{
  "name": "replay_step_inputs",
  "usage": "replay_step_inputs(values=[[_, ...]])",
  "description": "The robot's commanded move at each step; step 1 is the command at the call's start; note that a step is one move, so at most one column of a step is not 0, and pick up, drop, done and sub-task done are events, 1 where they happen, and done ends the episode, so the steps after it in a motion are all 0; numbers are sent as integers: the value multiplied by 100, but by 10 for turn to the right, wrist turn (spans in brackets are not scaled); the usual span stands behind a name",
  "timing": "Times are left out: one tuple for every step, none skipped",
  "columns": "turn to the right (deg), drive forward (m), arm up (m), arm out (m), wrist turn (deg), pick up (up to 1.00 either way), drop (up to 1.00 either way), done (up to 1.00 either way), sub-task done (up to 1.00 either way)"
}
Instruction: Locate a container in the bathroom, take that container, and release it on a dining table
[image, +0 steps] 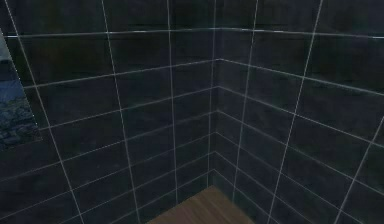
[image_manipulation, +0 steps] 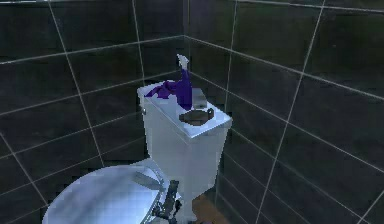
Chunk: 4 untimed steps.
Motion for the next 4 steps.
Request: replay_step_inputs(values=[[0,0,0,0,0,100,0,0,0],[0,0,10,0,0,0,0,0,0],[0,0,40,0,0,0,0,0,0],[0,0,0,0,-450,0,0,0,0]])
